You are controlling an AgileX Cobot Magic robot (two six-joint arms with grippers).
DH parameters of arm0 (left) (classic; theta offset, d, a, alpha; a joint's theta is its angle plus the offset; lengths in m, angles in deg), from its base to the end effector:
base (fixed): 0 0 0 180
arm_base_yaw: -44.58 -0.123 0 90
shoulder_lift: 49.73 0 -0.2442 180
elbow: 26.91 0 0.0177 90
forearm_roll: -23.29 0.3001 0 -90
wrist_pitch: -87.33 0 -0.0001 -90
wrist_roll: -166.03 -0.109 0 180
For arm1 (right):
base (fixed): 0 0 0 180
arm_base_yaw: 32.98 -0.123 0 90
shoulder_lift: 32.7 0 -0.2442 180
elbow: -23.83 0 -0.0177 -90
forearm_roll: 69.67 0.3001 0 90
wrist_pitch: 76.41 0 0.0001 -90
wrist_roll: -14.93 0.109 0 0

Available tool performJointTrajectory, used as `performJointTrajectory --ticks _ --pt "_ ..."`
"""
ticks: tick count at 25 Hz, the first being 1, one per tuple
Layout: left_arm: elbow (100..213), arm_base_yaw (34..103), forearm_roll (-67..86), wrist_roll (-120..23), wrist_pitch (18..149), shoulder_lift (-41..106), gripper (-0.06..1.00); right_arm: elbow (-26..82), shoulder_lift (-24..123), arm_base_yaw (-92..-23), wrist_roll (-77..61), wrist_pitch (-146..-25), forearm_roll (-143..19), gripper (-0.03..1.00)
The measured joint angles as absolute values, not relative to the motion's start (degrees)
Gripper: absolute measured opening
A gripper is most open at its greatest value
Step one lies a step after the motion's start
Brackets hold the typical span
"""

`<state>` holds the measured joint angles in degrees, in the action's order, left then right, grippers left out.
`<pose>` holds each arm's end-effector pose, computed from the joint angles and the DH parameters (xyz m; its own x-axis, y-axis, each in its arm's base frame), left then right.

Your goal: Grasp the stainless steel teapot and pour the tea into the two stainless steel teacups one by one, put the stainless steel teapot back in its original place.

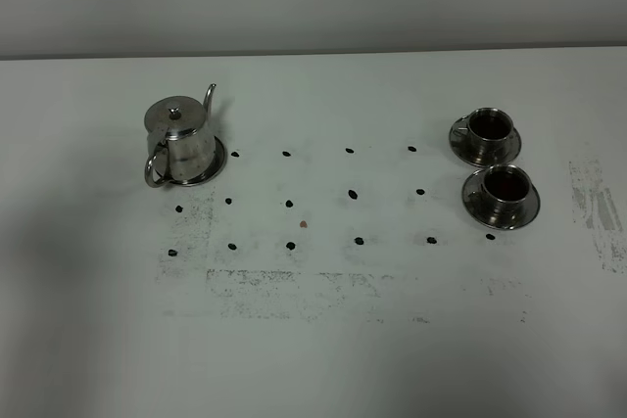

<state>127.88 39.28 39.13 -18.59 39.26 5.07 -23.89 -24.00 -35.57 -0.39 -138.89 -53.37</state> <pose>0.2339 0.0439 0.3278 -0.6442 0.2006 -0.7380 -0.0844 0.9404 0.3293 0.0907 0.0313 0.2911 -0.4287 -0.1480 -0.8912 -0.3232 0.9463 -0.0017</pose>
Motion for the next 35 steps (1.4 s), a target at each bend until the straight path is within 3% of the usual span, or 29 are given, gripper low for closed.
performJointTrajectory --ticks 6,13,20,35 --pt "121.78 38.17 38.01 -18.54 32.65 -13.51 0.44 -23.89 -24.00 -35.57 -0.45 -138.89 -53.37 0.40" --pt "112.13 38.17 30.26 -19.09 30.61 -25.59 0.44 -23.89 -24.00 -35.57 -0.45 -138.89 -53.37 0.40" --pt "106.40 38.17 25.53 -19.70 28.80 -31.60 0.44 -23.91 -24.00 -35.57 -0.45 -138.89 -53.37 0.40" --pt "106.24 38.17 23.99 -20.53 27.85 -40.90 0.44 -23.91 -24.00 -35.57 -0.45 -138.89 -53.37 0.40"
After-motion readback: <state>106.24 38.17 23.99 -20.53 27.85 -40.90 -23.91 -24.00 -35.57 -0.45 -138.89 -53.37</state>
